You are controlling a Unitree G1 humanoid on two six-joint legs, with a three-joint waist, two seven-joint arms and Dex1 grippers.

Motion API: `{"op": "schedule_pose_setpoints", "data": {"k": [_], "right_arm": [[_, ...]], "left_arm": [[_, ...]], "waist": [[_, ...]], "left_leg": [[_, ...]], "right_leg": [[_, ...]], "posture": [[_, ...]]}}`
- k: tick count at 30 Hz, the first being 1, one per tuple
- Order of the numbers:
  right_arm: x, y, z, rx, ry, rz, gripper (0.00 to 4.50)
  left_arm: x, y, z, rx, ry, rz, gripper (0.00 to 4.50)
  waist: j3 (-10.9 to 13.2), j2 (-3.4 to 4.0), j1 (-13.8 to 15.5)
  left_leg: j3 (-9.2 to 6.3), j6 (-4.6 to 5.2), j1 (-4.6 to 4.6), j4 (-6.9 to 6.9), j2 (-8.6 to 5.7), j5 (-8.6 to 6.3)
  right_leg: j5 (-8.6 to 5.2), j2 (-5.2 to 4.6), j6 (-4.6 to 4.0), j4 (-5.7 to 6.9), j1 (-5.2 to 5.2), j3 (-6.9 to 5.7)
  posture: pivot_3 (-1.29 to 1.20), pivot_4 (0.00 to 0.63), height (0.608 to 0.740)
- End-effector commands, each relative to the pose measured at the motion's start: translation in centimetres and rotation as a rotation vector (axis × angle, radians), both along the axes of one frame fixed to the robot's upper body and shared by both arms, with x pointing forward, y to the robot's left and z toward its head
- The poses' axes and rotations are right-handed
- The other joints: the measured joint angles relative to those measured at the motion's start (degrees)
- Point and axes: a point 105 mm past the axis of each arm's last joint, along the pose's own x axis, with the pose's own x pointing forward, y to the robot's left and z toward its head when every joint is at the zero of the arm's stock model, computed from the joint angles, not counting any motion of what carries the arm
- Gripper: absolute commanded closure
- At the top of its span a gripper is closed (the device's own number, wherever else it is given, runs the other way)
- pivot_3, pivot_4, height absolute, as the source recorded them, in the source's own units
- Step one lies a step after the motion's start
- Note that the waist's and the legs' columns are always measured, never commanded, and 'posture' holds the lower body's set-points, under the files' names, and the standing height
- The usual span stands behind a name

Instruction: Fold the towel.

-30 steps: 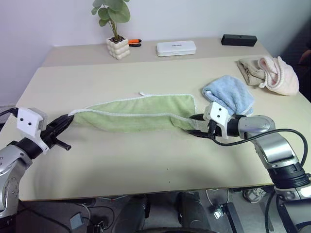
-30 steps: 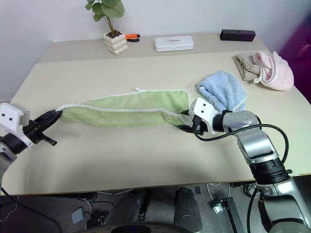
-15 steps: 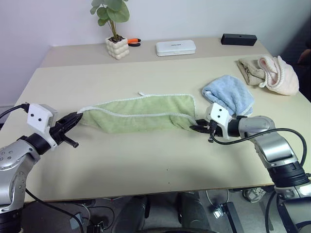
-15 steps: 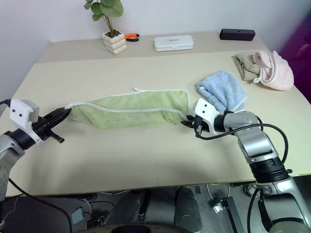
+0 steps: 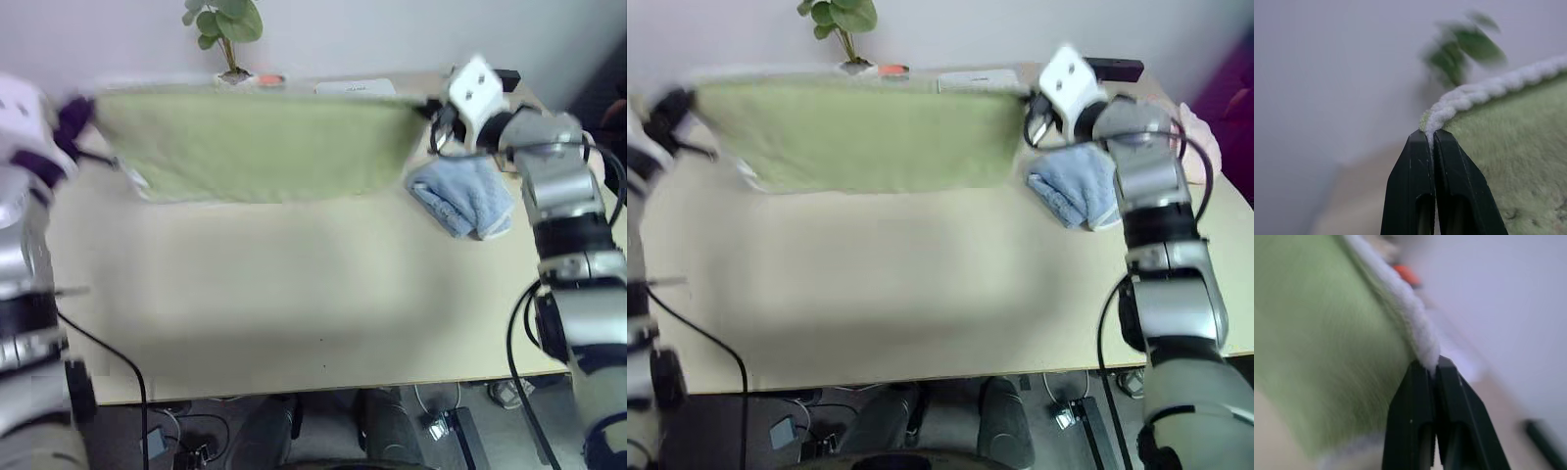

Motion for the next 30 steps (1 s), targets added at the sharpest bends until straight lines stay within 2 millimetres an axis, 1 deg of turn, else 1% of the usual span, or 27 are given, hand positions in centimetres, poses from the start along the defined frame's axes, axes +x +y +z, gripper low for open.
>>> {"op": "schedule_pose_setpoints", "data": {"k": [1,3,6,7,9,10,11,13,14,15,16,17,18,20,22,23,25,26,27,30], "right_arm": [[-1.0,-1.1,3.6,0.045,-0.118,0.007,4.47],[-1.6,-0.5,3.0,0.033,-0.097,0.070,4.47],[-2.6,0.2,1.0,0.008,-0.031,0.156,4.47],[-3.2,0.4,-0.7,-0.017,0.026,0.194,4.47],[-4.7,0.7,-4.1,-0.062,0.147,0.261,4.47],[-5.8,0.5,-6.2,-0.092,0.237,0.292,4.47],[-6.9,0.2,-7.9,-0.123,0.320,0.318,4.47],[-8.7,0.0,-9.8,-0.166,0.425,0.357,4.47],[-9.5,-0.2,-10.4,-0.176,0.469,0.370,4.47],[-10.8,-0.6,-11.3,-0.193,0.539,0.390,4.47],[-12.6,-1.2,-12.6,-0.224,0.633,0.421,4.47],[-13.9,-1.5,-13.3,-0.244,0.699,0.441,4.47],[-14.7,-1.7,-13.7,-0.257,0.738,0.454,4.47],[-15.6,-1.9,-13.8,-0.229,0.785,0.456,4.47],[-16.4,-2.5,-14.2,-0.238,0.834,0.451,4.47],[-16.6,-2.8,-14.5,-0.249,0.851,0.445,4.47],[-16.6,-3.1,-14.7,-0.259,0.854,0.430,4.47],[-16.3,-3.1,-14.7,-0.260,0.842,0.422,4.47],[-15.6,-3.1,-14.6,-0.253,0.813,0.404,4.47],[-12.6,-2.7,-14.6,-0.221,0.722,0.334,4.47]], "left_arm": [[-2.3,3.4,3.3,-0.051,-0.134,0.063,4.50],[-2.7,3.4,2.5,-0.039,-0.113,-0.003,4.50],[-3.4,3.0,-0.4,0.028,-0.013,-0.080,4.50],[-3.8,2.9,-2.9,0.049,0.067,-0.104,4.50],[-5.3,2.5,-7.4,0.064,0.217,-0.161,4.50],[-6.5,2.2,-10.1,0.078,0.311,-0.188,4.50],[-7.6,1.8,-12.4,0.089,0.398,-0.213,4.50],[-9.4,1.1,-14.9,0.103,0.511,-0.240,4.50],[-10.3,0.9,-15.9,0.110,0.559,-0.247,4.50],[-11.7,0.6,-17.1,0.100,0.622,-0.264,4.50],[-13.6,0.2,-18.7,0.094,0.716,-0.287,4.50],[-15.0,-0.2,-19.6,0.087,0.779,-0.303,4.50],[-15.9,-0.4,-20.1,0.083,0.816,-0.311,4.50],[-17.5,-0.5,-20.7,0.078,0.892,-0.320,4.50],[-18.8,-0.4,-21.2,0.072,0.956,-0.332,4.50],[-19.2,-0.4,-21.2,0.069,0.975,-0.337,4.50],[-19.4,-0.3,-21.2,0.070,0.987,-0.338,4.50],[-19.3,-0.2,-21.2,0.072,0.985,-0.333,4.50],[-18.9,0.0,-21.1,0.079,0.977,-0.321,4.50],[-16.7,0.5,-20.9,0.103,0.930,-0.285,4.50]], "waist": [[-0.1,0.01,-1.1],[-0.1,0.08,-2.2],[-0.1,0.09,-3.3],[-0.1,0.08,-3.8],[-0.1,0.11,-4.0],[-0.1,0.12,-4.1],[-0.1,0.14,-4.0],[-0.1,0.13,-3.5],[-0.1,0.12,-3.2],[0.0,0.10,-2.9],[0.0,0.09,-2.3],[-0.1,0.10,-2.0],[-0.1,0.11,-1.7],[0.0,0.05,-0.7],[0.0,0.09,-0.2],[0.0,0.08,0.0],[0.0,0.06,0.5],[0.0,0.06,0.7],[0.0,0.05,0.9],[0.0,0.05,0.9]], "left_leg": [[0.01,0.10,0.02,-0.07,-0.02,-0.07],[0.09,0.31,0.23,-0.11,-0.03,-0.40],[0.17,0.50,0.26,-0.03,-0.11,-0.57],[0.16,0.50,0.23,-0.03,-0.12,-0.57],[0.17,0.49,0.18,0.03,-0.11,-0.58],[0.18,0.48,0.17,0.00,-0.10,-0.58],[0.18,0.46,0.17,-0.01,-0.09,-0.59],[0.35,0.44,0.13,0.02,-0.09,-0.59],[0.48,0.41,0.15,0.12,-0.09,-0.58],[0.57,0.38,0.19,0.14,-0.07,-0.56],[0.64,0.53,0.19,0.13,-0.02,-0.65],[0.74,0.65,0.27,0.14,0.03,-0.72],[0.84,0.72,0.42,0.13,0.06,-0.76],[0.99,0.80,0.94,0.12,0.09,-0.83],[1.23,0.82,1.21,0.13,0.57,-0.88],[1.42,0.82,1.23,0.15,0.84,-0.89],[1.87,0.85,1.30,0.15,1.08,-0.92],[2.08,0.90,1.30,0.15,1.14,-0.94],[2.26,0.94,1.30,0.15,1.22,-0.96],[2.41,0.98,1.33,0.14,1.24,-0.98]], "right_leg": [[0.00,-0.05,0.01,-0.01,-0.01,0.00],[0.00,-0.07,0.02,-0.06,0.01,-0.02],[0.00,-0.12,0.03,-0.14,0.03,-0.03],[0.01,-0.11,0.06,-0.20,0.02,-0.02],[0.03,-0.09,0.09,-0.16,-0.11,0.02],[0.04,-0.07,0.10,-0.18,-0.20,0.05],[0.04,-0.07,0.09,-0.03,-0.32,0.15],[0.03,-0.01,0.08,0.07,-0.55,0.39],[0.03,-0.01,0.08,0.11,-0.60,0.52],[0.07,0.01,0.03,0.13,-0.59,0.59],[0.15,0.04,-0.03,0.10,-0.61,0.61],[0.20,0.06,-0.04,0.09,-0.55,0.71],[0.19,0.07,-0.04,0.06,-0.38,0.76],[0.16,0.07,-0.02,0.00,0.14,0.80],[0.01,0.23,-0.16,-0.48,0.63,0.78],[0.04,0.41,-0.12,-0.71,0.85,0.66],[0.03,0.38,-0.12,-0.81,1.03,0.58],[0.05,0.34,-0.13,-0.82,1.02,0.59],[0.17,0.33,-0.29,-0.83,1.01,0.62],[0.20,0.35,-0.26,-0.87,0.96,0.69]], "posture": [[0.00,0.150,0.740],[0.00,0.150,0.740],[0.00,0.150,0.740],[0.00,0.150,0.740],[0.00,0.150,0.740],[0.00,0.150,0.740],[0.00,0.150,0.740],[0.00,0.150,0.740],[0.00,0.150,0.740],[0.00,0.150,0.740],[0.00,0.150,0.740],[0.00,0.150,0.740],[0.00,0.150,0.740],[0.00,0.150,0.740],[0.00,0.150,0.740],[0.00,0.150,0.740],[0.00,0.150,0.740],[0.00,0.150,0.740],[0.00,0.150,0.740],[0.00,0.150,0.740]]}}
